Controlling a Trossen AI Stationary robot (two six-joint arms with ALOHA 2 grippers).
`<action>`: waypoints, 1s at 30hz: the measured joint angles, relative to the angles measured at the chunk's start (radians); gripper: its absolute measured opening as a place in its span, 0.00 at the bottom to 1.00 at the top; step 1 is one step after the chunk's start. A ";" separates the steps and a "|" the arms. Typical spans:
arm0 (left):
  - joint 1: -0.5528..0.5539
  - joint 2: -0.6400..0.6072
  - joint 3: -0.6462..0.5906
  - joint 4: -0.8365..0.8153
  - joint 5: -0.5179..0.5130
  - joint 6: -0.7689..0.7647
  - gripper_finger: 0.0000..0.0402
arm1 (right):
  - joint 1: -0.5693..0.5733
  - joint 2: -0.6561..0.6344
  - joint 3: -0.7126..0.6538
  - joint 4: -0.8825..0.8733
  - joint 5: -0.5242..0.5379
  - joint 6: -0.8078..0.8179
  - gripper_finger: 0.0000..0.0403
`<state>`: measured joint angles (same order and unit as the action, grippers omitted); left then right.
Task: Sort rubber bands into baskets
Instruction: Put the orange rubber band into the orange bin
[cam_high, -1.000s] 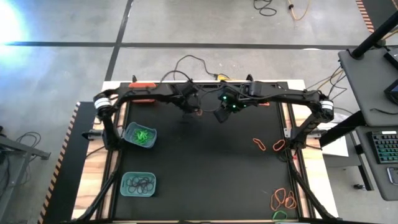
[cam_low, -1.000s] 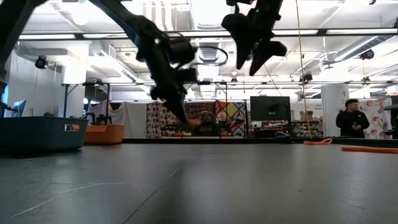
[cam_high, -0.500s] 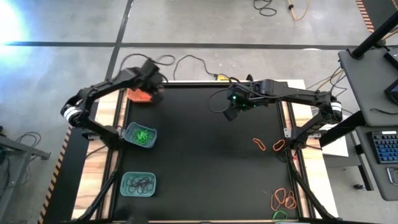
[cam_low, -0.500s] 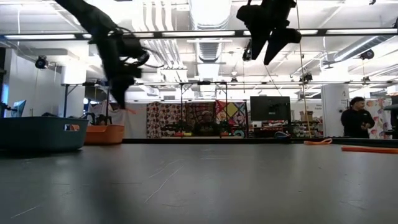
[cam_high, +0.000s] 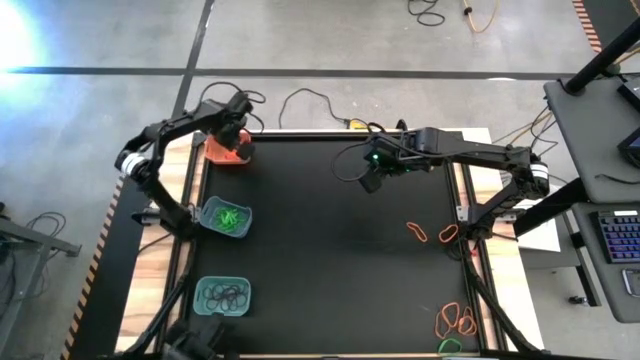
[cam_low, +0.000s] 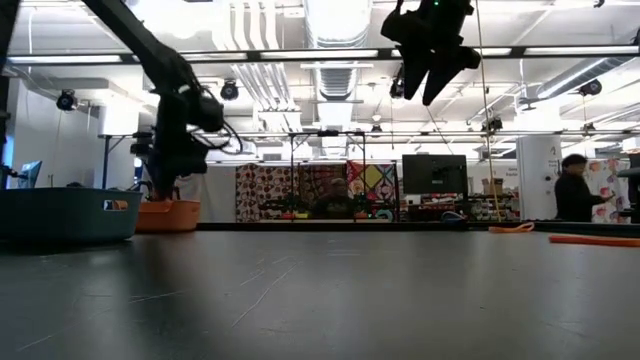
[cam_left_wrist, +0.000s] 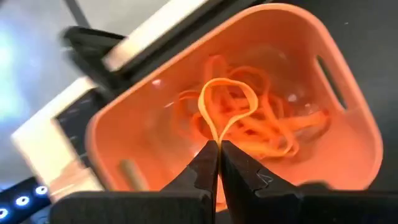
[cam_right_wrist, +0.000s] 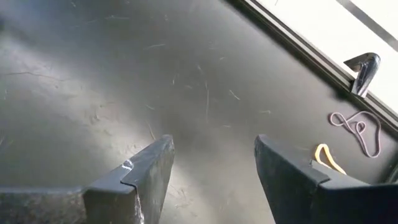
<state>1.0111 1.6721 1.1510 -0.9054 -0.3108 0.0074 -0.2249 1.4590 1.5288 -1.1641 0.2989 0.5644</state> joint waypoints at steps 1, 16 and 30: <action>0.000 0.024 0.005 0.006 0.014 -0.002 0.00 | 0.000 0.000 0.000 0.000 0.000 0.000 0.54; 0.000 0.184 0.081 0.054 0.050 -0.002 0.01 | 0.000 -0.002 0.000 -0.006 -0.002 0.000 0.54; -0.004 0.102 0.081 -0.016 0.122 0.031 0.38 | -0.102 -0.004 -0.046 -0.065 0.018 0.178 0.54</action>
<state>1.0071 1.7744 1.2316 -0.9215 -0.1885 0.0387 -0.3265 1.4548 1.4825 -1.2293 0.3165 0.7427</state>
